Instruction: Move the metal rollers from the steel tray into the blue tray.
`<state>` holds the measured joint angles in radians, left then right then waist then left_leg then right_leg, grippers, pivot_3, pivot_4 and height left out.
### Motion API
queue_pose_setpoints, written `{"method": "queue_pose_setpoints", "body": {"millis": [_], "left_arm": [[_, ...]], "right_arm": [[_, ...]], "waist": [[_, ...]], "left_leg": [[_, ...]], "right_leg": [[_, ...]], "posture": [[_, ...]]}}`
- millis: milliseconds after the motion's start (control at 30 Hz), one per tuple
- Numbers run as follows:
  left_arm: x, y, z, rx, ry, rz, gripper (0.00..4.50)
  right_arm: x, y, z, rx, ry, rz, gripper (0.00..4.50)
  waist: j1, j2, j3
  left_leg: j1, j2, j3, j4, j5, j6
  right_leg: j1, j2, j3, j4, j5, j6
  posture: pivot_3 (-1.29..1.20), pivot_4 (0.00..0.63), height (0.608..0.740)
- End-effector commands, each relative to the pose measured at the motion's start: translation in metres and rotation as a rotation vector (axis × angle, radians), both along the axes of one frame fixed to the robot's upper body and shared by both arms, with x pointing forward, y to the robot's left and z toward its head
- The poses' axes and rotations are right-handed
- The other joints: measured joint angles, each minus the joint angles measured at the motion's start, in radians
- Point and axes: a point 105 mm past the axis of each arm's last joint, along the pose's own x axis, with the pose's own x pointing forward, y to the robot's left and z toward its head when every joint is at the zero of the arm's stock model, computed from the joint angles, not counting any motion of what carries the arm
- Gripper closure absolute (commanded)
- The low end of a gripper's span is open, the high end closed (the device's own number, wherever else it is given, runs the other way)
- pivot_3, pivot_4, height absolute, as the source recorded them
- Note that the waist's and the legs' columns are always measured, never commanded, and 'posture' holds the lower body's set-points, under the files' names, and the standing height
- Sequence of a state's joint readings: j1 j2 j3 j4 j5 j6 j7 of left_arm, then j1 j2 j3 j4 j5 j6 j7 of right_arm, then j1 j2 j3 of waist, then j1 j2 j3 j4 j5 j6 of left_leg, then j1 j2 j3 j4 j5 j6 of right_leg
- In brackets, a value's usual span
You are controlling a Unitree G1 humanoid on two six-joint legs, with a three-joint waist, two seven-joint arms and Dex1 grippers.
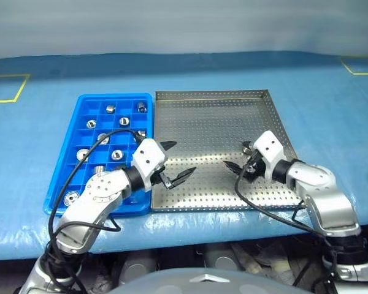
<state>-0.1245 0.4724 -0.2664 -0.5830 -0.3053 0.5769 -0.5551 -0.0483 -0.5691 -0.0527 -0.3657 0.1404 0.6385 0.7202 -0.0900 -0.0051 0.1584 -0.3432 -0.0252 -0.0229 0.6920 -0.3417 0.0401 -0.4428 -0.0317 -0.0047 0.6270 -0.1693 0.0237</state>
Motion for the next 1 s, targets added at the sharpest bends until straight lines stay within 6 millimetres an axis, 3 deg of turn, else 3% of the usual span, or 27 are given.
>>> {"method": "queue_pose_setpoints", "body": {"millis": [33, 367, 667, 900, 1000], "left_arm": [[-0.002, -0.007, 0.004, -0.005, -0.034, -0.047, 0.0], [-0.004, -0.01, 0.0, -0.014, -0.024, -0.052, 0.0], [-0.007, -0.009, -0.002, -0.009, -0.021, -0.048, 0.0], [-0.006, -0.008, -0.001, -0.003, -0.026, -0.045, 0.0], [-0.005, -0.007, -0.001, 0.0, -0.028, -0.043, 0.0]], "right_arm": [[-0.001, -0.006, 0.012, 0.016, -0.039, -0.048, 0.04], [0.0, -0.021, -0.011, 0.039, 0.044, -0.154, 0.04], [0.0, -0.021, -0.019, 0.039, 0.084, -0.159, 0.04], [0.001, -0.021, -0.019, 0.037, 0.078, -0.171, 2.25], [0.001, -0.021, -0.017, 0.037, 0.07, -0.17, 2.43]], "waist": [[-0.01, 0.0, 0.0], [-0.035, 0.0, 0.0], [-0.033, 0.0, 0.0], [-0.032, 0.0, 0.0], [-0.032, 0.0, 0.0]], "left_leg": [[0.0, 0.0, 0.002, 0.001, 0.0, 0.001], [0.001, 0.0, 0.009, 0.005, -0.001, 0.004], [0.001, 0.0, 0.013, 0.005, -0.003, 0.007], [0.001, 0.0, 0.014, 0.005, -0.003, 0.008], [0.001, 0.0, 0.015, 0.006, -0.003, 0.009]], "right_leg": [[0.0, 0.002, 0.003, 0.0, 0.001, 0.001], [-0.001, 0.005, 0.016, 0.0, 0.004, 0.007], [-0.001, 0.005, 0.018, -0.001, 0.005, 0.008], [-0.002, 0.005, 0.019, -0.001, 0.005, 0.008], [-0.002, 0.005, 0.02, -0.001, 0.006, 0.009]], "posture": [[-0.26, 0.15, 0.74], [-0.25, 0.15, 0.74], [-0.24, 0.15, 0.74], [-0.24, 0.15, 0.74], [-0.24, 0.15, 0.74]]}}
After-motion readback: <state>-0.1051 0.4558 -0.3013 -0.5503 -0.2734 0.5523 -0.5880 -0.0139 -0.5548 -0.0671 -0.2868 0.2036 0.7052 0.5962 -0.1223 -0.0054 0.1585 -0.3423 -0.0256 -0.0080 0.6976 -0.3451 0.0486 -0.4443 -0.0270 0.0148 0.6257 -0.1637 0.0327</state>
